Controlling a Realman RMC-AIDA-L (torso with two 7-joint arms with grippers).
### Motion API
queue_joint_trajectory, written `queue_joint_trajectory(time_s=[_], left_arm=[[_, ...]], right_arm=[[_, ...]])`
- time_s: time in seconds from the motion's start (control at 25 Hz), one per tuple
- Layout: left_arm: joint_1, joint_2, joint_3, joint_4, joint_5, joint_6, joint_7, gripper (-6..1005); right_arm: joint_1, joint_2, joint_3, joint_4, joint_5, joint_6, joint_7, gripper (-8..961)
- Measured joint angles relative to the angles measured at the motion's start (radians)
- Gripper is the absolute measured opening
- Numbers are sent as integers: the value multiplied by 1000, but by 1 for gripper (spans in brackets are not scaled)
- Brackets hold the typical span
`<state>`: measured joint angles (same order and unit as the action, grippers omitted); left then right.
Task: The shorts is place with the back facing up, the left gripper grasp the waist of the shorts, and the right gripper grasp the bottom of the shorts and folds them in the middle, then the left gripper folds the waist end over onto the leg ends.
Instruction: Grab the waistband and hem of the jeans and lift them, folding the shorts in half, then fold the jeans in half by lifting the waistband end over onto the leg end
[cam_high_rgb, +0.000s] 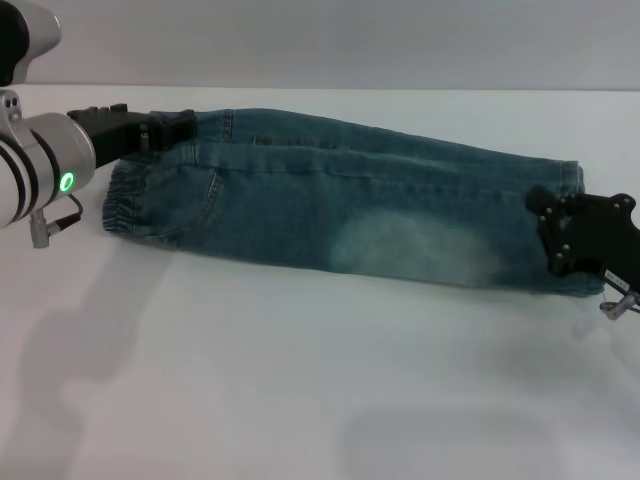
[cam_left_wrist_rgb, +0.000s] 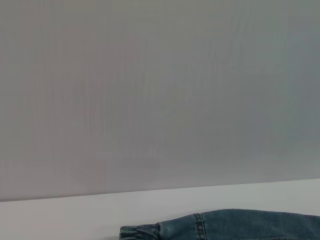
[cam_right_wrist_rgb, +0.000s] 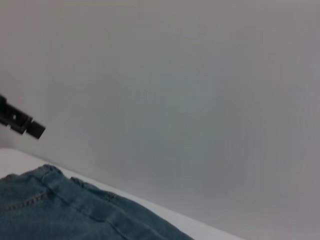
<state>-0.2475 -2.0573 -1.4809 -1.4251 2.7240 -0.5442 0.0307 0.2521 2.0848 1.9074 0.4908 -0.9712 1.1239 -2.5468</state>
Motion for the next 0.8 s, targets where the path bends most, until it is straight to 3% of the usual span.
queue_joint_trajectory(time_s=[0.12,0.44,0.8], left_arm=[[0,0,0,0,0,0,0,850],[8,0,1,-1,0,-18,1,850],[-68,0,-101,93,27,-138,3,849]], right_arm=[[-2,-1,0,-10,22,16,-2,26],[13,-2,0,-31,25,18,-13,-2],[45,-3,-34,-68,20,23,-13,-1]])
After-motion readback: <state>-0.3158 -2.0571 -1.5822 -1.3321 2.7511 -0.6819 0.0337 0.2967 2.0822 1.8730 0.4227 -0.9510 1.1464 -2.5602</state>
